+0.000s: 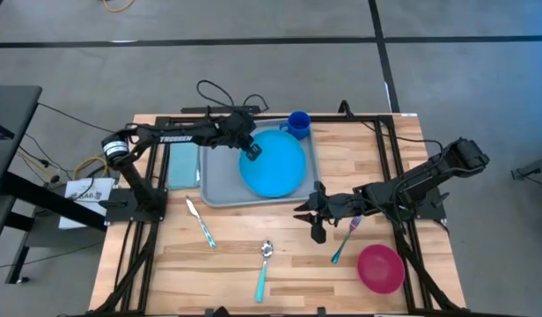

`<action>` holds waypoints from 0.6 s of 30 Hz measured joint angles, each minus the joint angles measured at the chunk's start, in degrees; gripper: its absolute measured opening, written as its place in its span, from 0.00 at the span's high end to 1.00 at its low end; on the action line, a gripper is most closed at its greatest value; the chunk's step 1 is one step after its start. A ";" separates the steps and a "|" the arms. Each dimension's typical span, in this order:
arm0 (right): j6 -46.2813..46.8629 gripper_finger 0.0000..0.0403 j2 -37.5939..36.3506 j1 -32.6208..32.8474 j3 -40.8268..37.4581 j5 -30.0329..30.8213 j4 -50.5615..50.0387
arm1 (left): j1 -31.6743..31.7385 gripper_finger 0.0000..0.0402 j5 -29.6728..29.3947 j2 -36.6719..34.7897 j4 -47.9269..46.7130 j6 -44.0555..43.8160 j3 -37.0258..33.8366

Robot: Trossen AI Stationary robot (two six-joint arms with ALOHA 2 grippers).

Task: Set up tray
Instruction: Put the light blue plate on the gray tray

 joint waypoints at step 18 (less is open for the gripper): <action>0.46 0.77 0.02 -0.33 0.00 0.14 -0.44 | 0.02 1.00 0.46 4.80 5.01 2.47 -0.03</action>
